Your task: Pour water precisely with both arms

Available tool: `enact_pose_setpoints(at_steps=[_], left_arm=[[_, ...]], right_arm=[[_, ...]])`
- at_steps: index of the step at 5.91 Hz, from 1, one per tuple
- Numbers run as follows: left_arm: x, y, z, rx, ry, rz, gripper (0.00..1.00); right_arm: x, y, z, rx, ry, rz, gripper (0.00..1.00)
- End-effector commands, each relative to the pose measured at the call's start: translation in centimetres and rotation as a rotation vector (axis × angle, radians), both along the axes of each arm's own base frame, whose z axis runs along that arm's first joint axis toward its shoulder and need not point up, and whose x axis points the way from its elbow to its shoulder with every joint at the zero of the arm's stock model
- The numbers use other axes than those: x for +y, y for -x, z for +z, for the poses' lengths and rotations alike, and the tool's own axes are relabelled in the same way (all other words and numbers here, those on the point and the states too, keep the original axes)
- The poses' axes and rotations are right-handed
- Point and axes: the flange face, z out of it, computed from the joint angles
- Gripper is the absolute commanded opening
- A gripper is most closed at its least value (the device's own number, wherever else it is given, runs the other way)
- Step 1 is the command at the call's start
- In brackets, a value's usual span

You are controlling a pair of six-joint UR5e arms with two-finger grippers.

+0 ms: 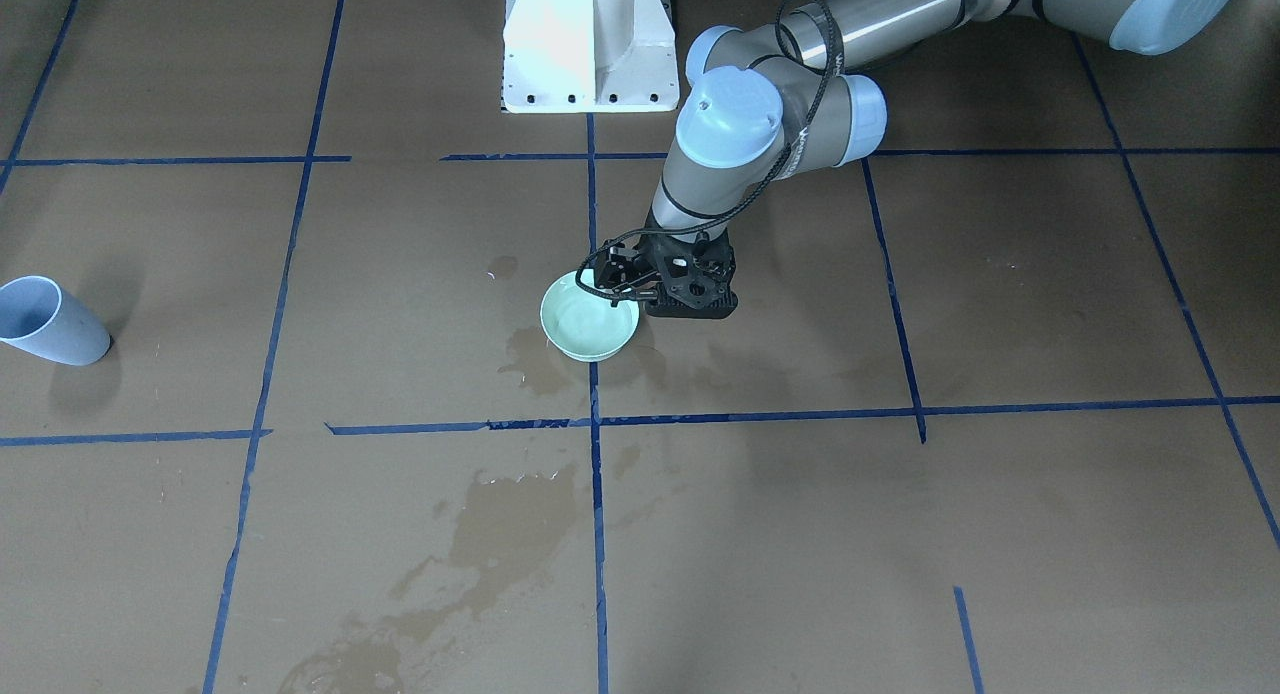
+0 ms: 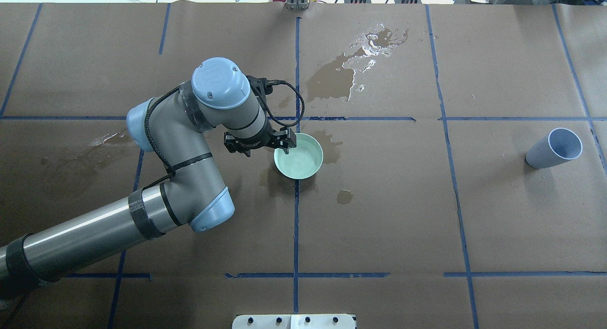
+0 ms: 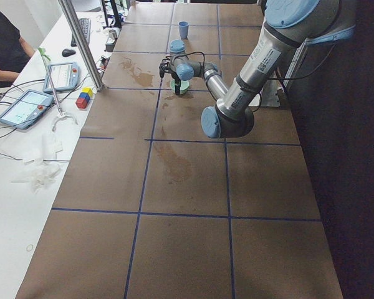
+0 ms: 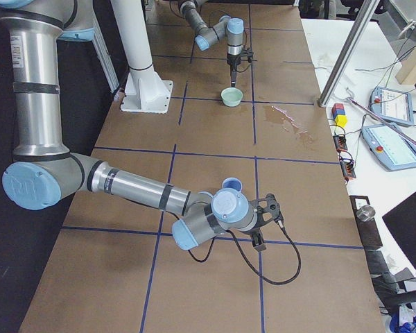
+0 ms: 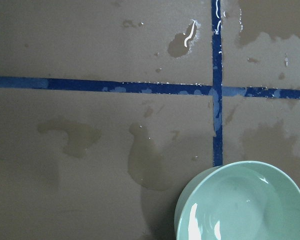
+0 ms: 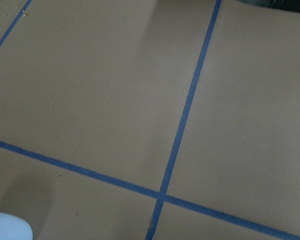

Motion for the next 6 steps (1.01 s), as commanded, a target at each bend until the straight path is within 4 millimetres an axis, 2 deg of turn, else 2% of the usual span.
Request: enact_pose_setpoints(at_steps=[1,2,3,6], left_arm=[[0.4,-1.9,0.2,-0.017,0.048,-0.007,0.89],[0.8,-2.6,0.4,-0.019,0.078,-0.019,0.76],[1.0,-2.9,0.5,-0.020,0.080,-0.015,0.49],[1.4,-3.1,1.1,-0.024,0.082,-0.008,0.02]], right_arm=[[-0.1,0.2,0.3,0.016,0.053,-0.149,1.00],[-1.2,0.3,-0.8,0.049,0.041,-0.242,1.00],[-1.3,0.0,-2.3,0.085,-0.002,-0.282,1.00],[-0.9,-1.3,-2.5,0.092,-0.003,-0.257,1.00]])
